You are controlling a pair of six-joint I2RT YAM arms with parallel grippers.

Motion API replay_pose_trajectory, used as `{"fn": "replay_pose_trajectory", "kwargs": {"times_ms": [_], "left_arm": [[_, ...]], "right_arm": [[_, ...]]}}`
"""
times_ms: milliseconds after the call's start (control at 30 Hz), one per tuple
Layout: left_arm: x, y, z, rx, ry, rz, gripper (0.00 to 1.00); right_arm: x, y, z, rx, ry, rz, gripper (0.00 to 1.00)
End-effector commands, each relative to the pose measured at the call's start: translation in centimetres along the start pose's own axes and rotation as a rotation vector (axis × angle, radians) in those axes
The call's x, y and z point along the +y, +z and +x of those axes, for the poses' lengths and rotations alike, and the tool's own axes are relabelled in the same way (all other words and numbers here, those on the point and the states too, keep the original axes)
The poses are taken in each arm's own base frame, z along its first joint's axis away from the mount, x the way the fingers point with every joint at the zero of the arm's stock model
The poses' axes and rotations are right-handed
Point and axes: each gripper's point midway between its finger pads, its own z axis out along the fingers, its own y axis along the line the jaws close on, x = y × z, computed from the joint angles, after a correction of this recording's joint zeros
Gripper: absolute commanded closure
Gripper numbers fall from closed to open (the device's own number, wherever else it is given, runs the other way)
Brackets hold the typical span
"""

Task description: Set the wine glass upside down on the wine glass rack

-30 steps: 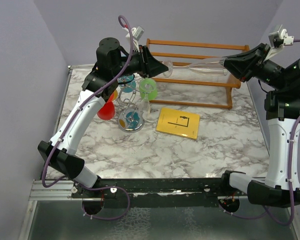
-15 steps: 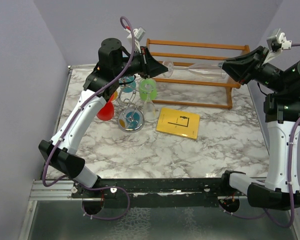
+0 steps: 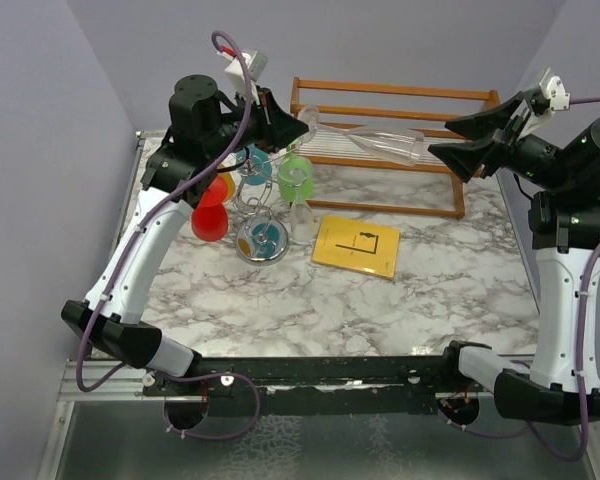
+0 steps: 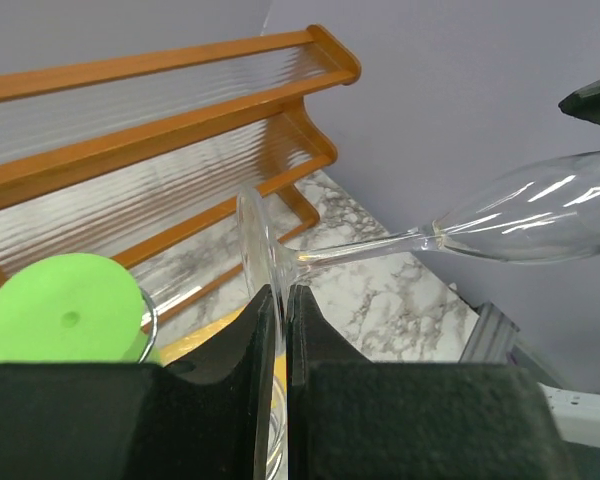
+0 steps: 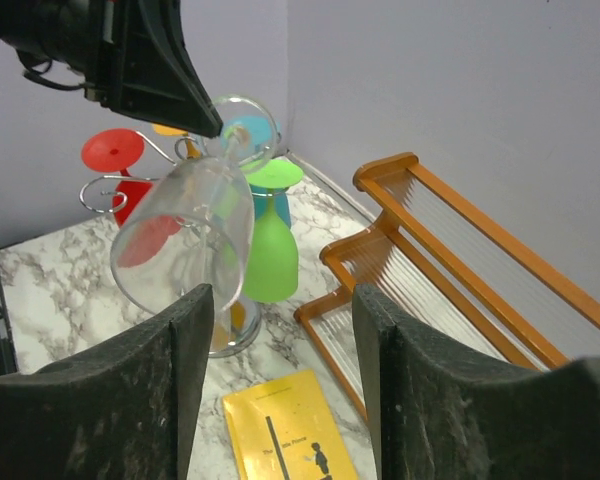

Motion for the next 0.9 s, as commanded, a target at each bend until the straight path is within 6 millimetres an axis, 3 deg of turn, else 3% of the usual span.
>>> {"fn": "replay_pose_trajectory", "kwargs": {"times_ms": [0, 233, 400, 600, 867], "left_arm": [[-1.4, -3.3, -4.2, -0.119, 0.173, -0.053, 1.0], [-0.7, -5.6, -5.8, -0.139, 0.362, -0.153, 1.0], [-1.9, -7.2, -5.6, -0.089, 0.554, -0.131, 1.0], [-3.4, -8.7, -2.8, 0.045, 0.781, -0.042, 1.0], [-2.4, -10.7, 3.0, 0.286, 1.009, 0.023, 1.0]], "right_arm": [[0.2, -1.0, -0.5, 0.028, -0.079, 0.064, 0.39], [-0.8, -1.8, 0.8, 0.092, -0.126, 0.138, 0.34], [-2.8, -1.7, 4.5, 0.166, -0.137, 0.167, 0.33], [-4.3, -1.6, 10.0, 0.244, -0.124, 0.149, 0.32], [-3.9, -1.7, 14.9, 0.262, -0.114, 0.096, 0.31]]}}
